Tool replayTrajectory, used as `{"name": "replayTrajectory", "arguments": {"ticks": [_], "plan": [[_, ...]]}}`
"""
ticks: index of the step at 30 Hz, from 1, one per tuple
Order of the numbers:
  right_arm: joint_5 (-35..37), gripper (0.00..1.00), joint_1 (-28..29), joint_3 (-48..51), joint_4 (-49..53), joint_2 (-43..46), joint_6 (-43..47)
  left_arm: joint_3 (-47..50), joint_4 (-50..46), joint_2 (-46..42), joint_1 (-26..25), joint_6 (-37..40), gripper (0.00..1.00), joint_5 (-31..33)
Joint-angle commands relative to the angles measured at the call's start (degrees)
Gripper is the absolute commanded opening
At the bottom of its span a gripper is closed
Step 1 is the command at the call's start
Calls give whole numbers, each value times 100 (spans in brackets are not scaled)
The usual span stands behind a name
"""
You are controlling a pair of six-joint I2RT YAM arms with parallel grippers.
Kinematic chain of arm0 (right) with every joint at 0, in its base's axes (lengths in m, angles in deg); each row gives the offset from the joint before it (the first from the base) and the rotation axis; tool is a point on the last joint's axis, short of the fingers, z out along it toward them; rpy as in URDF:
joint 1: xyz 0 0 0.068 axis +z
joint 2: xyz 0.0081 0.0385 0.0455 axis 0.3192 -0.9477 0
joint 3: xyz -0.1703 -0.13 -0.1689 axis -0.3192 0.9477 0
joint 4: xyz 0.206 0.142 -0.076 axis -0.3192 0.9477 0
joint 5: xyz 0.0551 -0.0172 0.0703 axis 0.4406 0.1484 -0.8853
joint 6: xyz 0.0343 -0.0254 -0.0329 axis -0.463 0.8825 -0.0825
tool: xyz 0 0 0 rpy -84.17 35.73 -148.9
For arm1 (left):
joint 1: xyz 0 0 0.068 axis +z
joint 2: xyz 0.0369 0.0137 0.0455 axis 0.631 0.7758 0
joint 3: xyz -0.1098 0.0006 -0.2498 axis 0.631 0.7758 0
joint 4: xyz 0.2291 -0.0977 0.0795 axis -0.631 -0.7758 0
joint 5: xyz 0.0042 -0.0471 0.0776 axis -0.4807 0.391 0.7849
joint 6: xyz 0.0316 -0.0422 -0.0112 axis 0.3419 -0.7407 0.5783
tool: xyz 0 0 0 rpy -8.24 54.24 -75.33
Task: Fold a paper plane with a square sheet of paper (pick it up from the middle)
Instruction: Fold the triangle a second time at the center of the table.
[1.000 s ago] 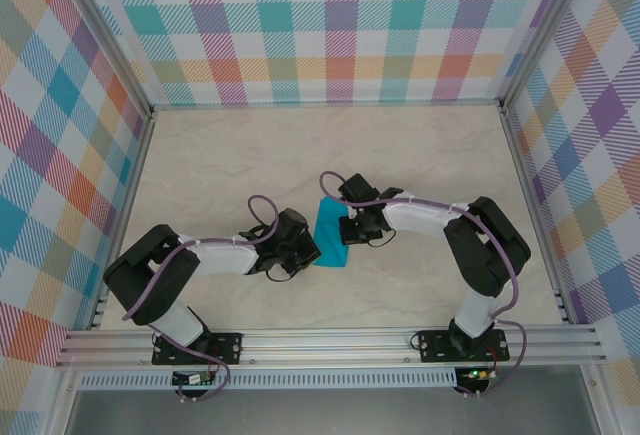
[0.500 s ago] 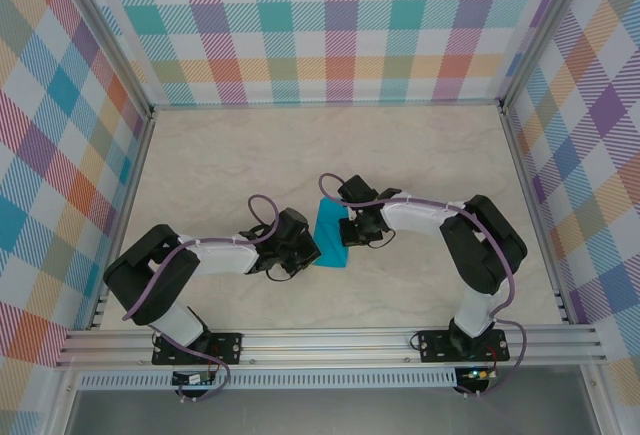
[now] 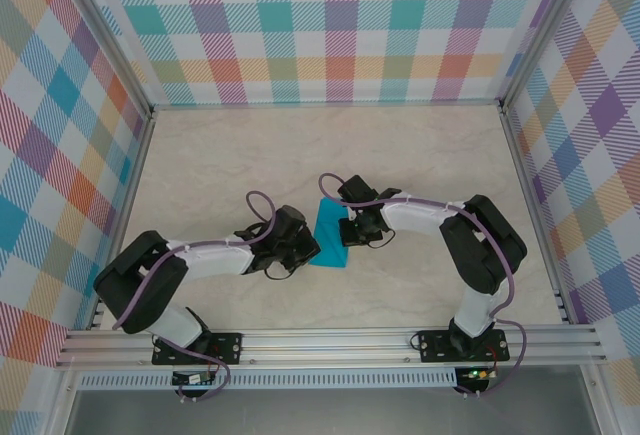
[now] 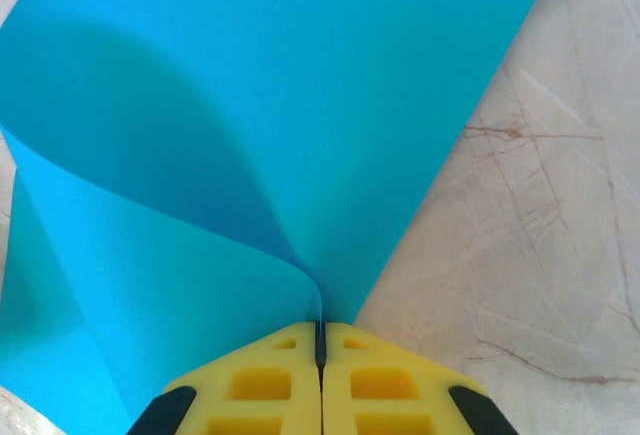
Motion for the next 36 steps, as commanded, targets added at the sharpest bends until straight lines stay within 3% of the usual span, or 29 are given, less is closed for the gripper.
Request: {"name": "replayTrajectory", "arguments": {"ticks": [1, 11, 36], "plan": [[57, 6, -13, -35, 98, -164, 20, -35, 721, -226, 219, 215, 0, -271], [48, 6, -10, 42, 10, -199, -24, -601, 1672, 784, 362, 144, 0, -754], [47, 6, -10, 99, -32, -155, -45, -695, 1092, 1545, 365, 358, 0, -471]]}}
